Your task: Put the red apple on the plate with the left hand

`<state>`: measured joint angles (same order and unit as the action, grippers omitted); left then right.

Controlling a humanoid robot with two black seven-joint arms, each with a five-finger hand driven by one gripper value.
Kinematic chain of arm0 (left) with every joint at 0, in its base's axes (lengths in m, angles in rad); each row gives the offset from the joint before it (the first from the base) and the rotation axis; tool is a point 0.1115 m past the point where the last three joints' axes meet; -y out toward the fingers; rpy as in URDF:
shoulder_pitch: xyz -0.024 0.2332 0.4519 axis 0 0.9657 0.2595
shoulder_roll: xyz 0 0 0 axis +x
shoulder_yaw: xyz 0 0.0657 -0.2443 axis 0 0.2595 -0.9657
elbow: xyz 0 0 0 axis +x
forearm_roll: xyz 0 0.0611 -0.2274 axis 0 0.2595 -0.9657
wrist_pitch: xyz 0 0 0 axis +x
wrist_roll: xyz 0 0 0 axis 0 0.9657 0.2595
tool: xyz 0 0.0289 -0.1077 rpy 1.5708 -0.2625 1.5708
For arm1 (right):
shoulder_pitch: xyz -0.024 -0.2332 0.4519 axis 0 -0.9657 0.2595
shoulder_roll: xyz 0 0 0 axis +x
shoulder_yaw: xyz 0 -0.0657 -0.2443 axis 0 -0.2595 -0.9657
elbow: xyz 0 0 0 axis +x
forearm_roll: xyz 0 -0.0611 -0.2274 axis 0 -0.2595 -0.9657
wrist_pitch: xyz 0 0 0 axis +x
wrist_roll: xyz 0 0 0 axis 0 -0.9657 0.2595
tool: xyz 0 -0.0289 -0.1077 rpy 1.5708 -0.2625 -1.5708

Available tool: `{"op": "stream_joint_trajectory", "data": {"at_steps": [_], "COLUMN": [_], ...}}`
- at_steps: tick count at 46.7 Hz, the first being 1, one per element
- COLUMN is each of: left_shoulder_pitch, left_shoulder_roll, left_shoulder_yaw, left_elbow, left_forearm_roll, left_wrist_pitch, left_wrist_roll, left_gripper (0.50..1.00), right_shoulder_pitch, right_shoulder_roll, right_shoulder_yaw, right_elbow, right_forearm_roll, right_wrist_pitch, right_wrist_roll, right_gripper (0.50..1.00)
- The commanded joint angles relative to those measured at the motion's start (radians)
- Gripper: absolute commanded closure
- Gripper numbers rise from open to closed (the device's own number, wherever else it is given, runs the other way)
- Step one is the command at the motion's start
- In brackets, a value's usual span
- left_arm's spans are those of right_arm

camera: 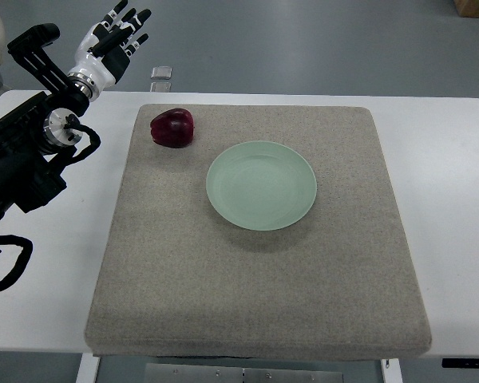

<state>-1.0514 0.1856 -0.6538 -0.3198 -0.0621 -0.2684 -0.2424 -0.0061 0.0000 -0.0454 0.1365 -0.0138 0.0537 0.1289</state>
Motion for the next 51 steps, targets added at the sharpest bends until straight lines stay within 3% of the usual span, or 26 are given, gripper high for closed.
{"op": "stream_joint_trajectory", "data": {"at_steps": [1, 6, 27, 38, 51], "left_shoulder_pitch": [0.001, 0.001, 0.001, -0.018, -0.033], "left_shoulder_roll": [0.0, -0.006, -0.008, 0.002, 0.008], "left_shoulder_yaw": [-0.001, 0.003, 0.026, 0.18, 0.263], "left_elbow": [-0.001, -0.001, -0.002, -0.007, -0.027], "left_forearm_roll": [-0.001, 0.002, 0.019, 0.077, 0.352], "left_wrist_pitch": [0.0, 0.001, 0.011, 0.018, 0.011], "left_wrist_roll": [0.0, -0.026, -0.025, -0.023, -0.023], "left_gripper": [0.508, 0.508, 0.51, 0.512, 0.512], "right_shoulder_pitch": [0.0, 0.0, 0.0, 0.0, 0.0], "right_shoulder_roll": [0.0, 0.0, 0.0, 0.0, 0.0], "right_shoulder_yaw": [0.001, 0.001, -0.001, -0.001, -0.001], "right_elbow": [0.0, 0.0, 0.0, 0.0, 0.0], "right_forearm_roll": [-0.002, 0.0, 0.0, 0.0, 0.0], "right_wrist_pitch": [0.0, 0.0, 0.0, 0.0, 0.0], "right_wrist_roll": [0.0, 0.0, 0.0, 0.0, 0.0], "right_gripper": [0.536, 0.536, 0.536, 0.536, 0.536]}}
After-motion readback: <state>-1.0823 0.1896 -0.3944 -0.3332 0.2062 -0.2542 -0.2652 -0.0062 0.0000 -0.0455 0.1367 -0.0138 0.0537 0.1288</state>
